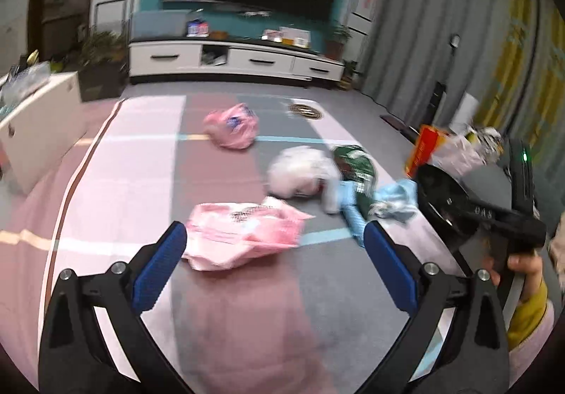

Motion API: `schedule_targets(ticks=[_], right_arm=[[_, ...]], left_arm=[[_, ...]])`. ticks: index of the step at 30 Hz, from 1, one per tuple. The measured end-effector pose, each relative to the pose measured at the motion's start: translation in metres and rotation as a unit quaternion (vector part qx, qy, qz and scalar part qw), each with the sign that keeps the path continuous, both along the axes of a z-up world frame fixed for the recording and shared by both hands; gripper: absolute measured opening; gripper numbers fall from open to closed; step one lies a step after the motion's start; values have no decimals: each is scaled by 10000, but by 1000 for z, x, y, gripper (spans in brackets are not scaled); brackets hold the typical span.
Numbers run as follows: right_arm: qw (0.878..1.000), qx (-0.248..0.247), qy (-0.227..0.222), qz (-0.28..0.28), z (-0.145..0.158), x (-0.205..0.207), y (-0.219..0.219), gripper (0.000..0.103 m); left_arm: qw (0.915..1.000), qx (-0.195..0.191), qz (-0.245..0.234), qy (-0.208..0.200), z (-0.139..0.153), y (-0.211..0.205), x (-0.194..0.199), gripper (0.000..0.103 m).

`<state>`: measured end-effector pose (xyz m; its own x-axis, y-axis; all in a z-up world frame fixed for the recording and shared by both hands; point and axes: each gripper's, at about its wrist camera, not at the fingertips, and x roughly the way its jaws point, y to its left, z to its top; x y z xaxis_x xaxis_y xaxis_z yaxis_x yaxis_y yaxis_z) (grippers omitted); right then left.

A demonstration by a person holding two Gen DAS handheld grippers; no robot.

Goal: Collect trash
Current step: 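Grasp the pink snack bag with the left tool while the right tool grasps the blue face mask, then carry the pink bag and face mask over the bin and open both tools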

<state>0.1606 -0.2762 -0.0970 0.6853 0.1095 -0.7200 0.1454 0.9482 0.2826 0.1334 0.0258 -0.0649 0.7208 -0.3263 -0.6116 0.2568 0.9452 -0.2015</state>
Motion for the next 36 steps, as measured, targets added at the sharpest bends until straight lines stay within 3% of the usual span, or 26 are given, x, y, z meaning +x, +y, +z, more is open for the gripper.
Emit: schedule_targets(ticks=[10, 15, 17, 18, 19, 21, 23, 28, 36], right_arm=[[9969, 364, 346, -613, -30, 42, 0, 70], [9960, 402, 456, -653, -40, 55, 5, 70], [9954, 438, 503, -686, -44, 58, 5, 70], [9952, 445, 520, -697, -45, 60, 5, 70], [9950, 458, 524, -713, -46, 62, 5, 69], [9950, 444, 527, -721, -46, 62, 5, 59], [9951, 379, 584, -698, -47, 64, 6, 40], [9947, 402, 649, -693, -47, 63, 5, 22], [9976, 197, 358, -558, -23, 45, 7, 20]], left_arm=[[9997, 79, -148, 184, -24, -9, 29, 100], [9985, 389, -79, 366, -44, -20, 41, 100], [9973, 584, -59, 439, -52, -23, 42, 94], [9968, 639, -55, 484, -56, -25, 42, 80], [9966, 630, -73, 533, -58, -25, 42, 72], [9968, 588, -95, 537, -58, -25, 41, 67], [9970, 575, -116, 502, -56, -25, 39, 60], [9974, 452, -94, 554, -53, -25, 35, 44], [9961, -417, 30, 779, -40, -2, 15, 37]])
